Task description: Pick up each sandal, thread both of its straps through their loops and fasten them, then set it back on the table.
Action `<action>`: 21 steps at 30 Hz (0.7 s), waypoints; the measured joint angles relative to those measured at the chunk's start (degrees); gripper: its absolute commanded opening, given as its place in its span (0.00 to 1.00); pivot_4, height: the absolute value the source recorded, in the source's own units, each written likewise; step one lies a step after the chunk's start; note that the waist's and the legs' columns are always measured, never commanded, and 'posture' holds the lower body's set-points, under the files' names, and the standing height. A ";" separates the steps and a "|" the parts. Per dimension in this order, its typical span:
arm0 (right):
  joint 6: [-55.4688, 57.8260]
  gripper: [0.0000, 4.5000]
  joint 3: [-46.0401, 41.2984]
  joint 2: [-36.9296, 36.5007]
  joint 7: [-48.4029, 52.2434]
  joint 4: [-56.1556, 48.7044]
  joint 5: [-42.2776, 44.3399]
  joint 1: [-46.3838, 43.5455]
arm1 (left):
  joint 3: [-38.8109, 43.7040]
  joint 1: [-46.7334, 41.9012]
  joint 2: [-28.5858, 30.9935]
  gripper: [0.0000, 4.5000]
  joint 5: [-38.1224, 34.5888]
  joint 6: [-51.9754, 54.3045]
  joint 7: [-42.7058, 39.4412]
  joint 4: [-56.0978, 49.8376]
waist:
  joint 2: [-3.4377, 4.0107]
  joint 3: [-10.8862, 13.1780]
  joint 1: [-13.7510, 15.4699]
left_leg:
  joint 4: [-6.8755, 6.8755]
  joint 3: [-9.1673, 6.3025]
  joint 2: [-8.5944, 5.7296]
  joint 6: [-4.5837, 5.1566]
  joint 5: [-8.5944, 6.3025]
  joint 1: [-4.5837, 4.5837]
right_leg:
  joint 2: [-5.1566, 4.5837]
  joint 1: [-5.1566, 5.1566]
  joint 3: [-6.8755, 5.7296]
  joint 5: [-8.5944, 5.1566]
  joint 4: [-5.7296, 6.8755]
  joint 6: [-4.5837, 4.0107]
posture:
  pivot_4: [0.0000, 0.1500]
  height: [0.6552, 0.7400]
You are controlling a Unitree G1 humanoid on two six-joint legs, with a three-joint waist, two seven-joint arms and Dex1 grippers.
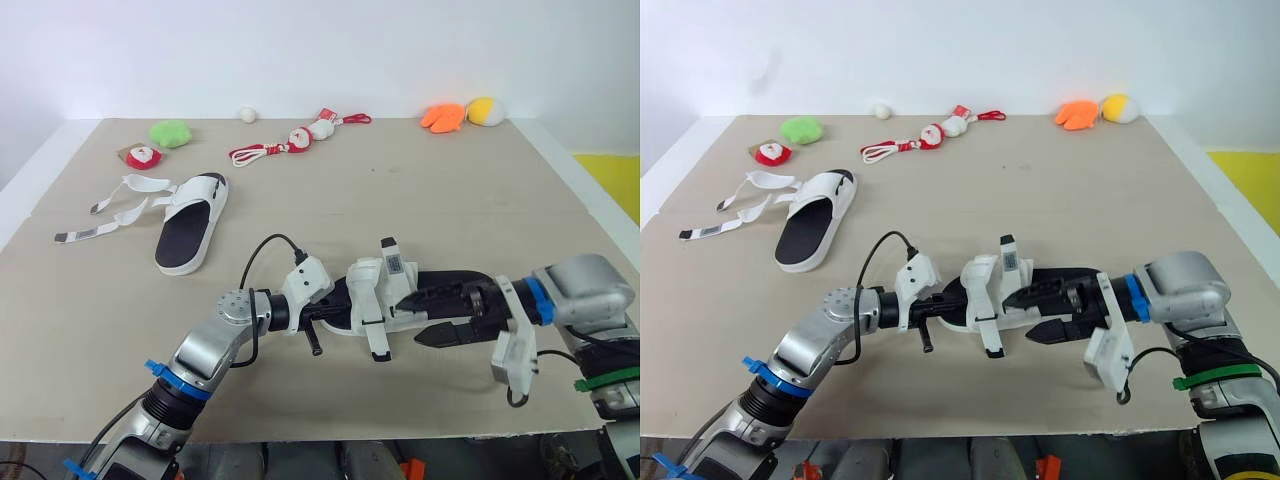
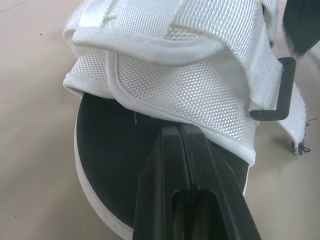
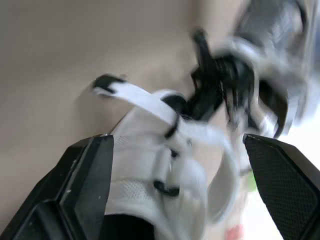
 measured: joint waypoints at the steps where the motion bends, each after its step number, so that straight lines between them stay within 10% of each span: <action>1: -1.58 0.99 -0.11 0.24 -0.54 -0.04 -1.28 0.15 | -0.01 -0.01 0.00 0.00 0.00 0.00 -0.01 0.01 | 0.00 0.00 0.05 | 0.00 0.00 -0.01 0.00 0.00 0.00 | 0.00 0.00 0.02 0.00 0.00 -0.03 | 1.00 1.00; 21: -3.69 0.90 -5.47 5.92 -45.04 -4.21 -52.28 -0.23 | 0.05 -0.04 0.01 0.00 0.16 0.13 0.01 0.24 | -0.02 -0.03 0.15 | -0.01 0.04 -0.06 0.03 0.03 0.33 | 0.00 0.23 0.13 0.03 0.09 -0.26 | 1.00 1.00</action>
